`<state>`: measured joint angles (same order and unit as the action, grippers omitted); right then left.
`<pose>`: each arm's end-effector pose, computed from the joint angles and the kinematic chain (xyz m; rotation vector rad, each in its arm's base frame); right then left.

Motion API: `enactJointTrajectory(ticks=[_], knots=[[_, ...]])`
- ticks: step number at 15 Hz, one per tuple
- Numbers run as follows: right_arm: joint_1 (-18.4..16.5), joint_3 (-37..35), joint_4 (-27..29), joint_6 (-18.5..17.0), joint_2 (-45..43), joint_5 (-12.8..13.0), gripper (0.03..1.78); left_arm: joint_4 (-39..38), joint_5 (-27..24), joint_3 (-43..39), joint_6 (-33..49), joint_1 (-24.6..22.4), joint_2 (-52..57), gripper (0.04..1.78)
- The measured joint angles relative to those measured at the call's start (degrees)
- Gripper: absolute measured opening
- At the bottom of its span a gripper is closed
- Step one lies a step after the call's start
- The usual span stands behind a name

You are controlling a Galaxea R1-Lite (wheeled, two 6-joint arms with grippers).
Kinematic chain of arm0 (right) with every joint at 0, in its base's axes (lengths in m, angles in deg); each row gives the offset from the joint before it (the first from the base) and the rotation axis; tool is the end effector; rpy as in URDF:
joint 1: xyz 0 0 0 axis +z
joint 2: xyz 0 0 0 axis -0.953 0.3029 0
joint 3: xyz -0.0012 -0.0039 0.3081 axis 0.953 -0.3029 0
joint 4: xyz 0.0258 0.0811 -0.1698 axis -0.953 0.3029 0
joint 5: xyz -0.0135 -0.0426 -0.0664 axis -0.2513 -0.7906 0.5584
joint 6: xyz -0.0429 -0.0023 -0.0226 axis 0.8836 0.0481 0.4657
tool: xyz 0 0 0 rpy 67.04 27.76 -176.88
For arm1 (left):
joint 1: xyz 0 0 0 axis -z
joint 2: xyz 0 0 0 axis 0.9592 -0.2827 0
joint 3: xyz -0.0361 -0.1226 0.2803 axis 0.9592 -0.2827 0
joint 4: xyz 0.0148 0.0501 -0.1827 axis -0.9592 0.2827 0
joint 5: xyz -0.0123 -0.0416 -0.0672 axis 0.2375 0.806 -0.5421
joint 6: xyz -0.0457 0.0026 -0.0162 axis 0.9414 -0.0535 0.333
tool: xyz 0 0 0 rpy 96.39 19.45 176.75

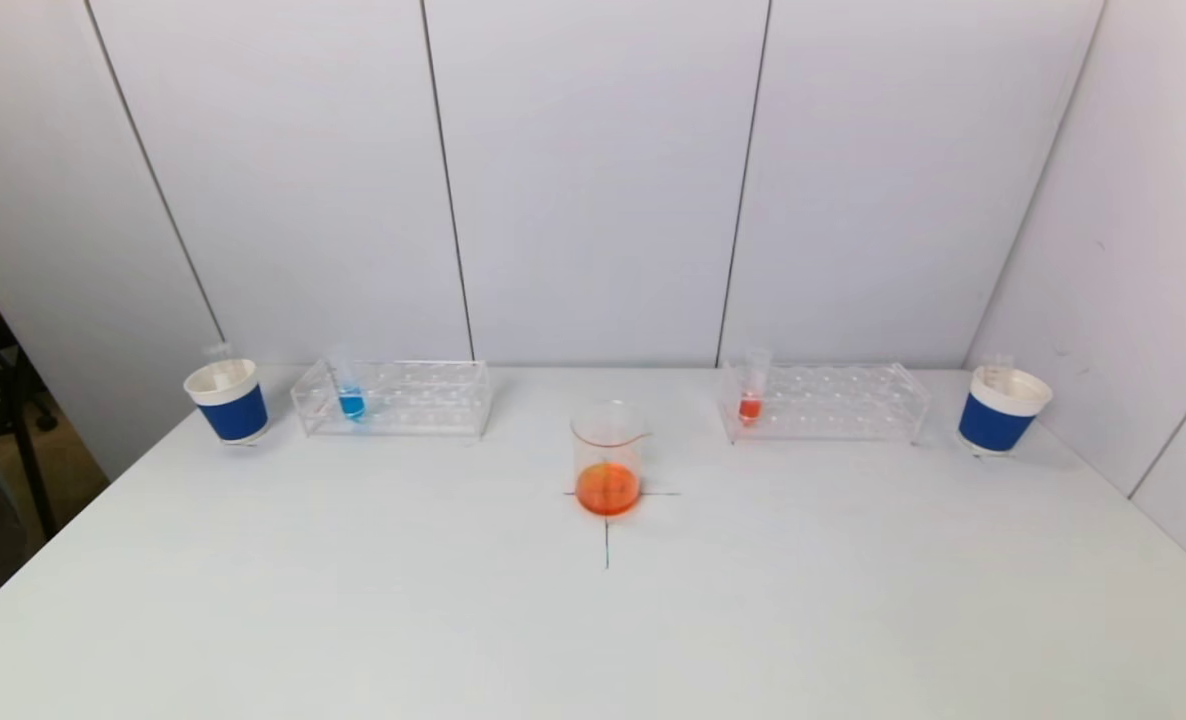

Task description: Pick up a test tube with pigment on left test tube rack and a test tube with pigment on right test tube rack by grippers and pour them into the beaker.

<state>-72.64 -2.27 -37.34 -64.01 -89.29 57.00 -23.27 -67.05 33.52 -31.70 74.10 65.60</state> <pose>-0.0056 -0.0010 0.0769 0.0336 -0.0075 -0.0248 -0.0074 -0.0003 0.0790 0.0522 0.0072 -0.0162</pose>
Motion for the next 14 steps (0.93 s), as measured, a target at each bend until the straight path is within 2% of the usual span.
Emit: enactJointTrajectory(ticks=[14], knots=[[0.00,0.00,0.00,0.00,0.00,-0.01,1.76,-0.63,0.30,-0.85,4.04,0.00,0.00,1.77]])
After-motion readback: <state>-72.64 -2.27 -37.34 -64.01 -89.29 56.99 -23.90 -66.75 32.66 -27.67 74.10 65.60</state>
